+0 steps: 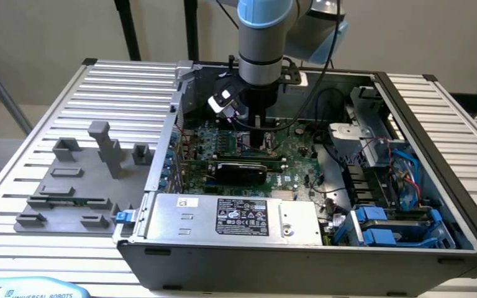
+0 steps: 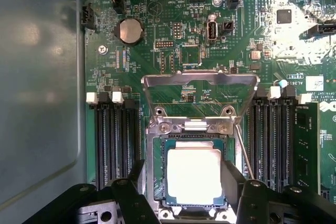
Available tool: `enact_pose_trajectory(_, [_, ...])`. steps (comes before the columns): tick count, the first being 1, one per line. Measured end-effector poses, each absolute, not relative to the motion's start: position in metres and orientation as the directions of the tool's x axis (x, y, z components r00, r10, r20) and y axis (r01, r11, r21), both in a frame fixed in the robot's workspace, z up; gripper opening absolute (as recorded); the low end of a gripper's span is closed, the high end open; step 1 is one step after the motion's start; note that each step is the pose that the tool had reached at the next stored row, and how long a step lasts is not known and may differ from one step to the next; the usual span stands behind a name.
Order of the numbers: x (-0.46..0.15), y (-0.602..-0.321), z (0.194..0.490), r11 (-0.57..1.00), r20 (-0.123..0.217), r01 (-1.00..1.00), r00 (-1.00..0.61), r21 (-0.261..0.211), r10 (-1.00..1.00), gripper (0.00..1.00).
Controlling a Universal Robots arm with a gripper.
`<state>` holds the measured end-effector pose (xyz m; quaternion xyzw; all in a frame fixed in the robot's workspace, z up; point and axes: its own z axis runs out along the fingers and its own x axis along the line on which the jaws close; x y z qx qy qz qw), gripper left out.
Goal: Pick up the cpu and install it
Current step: 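Place the cpu into insertion slot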
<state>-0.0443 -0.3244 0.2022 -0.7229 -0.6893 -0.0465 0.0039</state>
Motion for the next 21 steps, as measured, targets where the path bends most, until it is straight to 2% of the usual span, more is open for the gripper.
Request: enact_pose_trajectory(21, [-0.0443, -0.3235, 0.1976, -0.049, 0.072, 0.997, 0.045, 0.058, 0.996, 0.69])
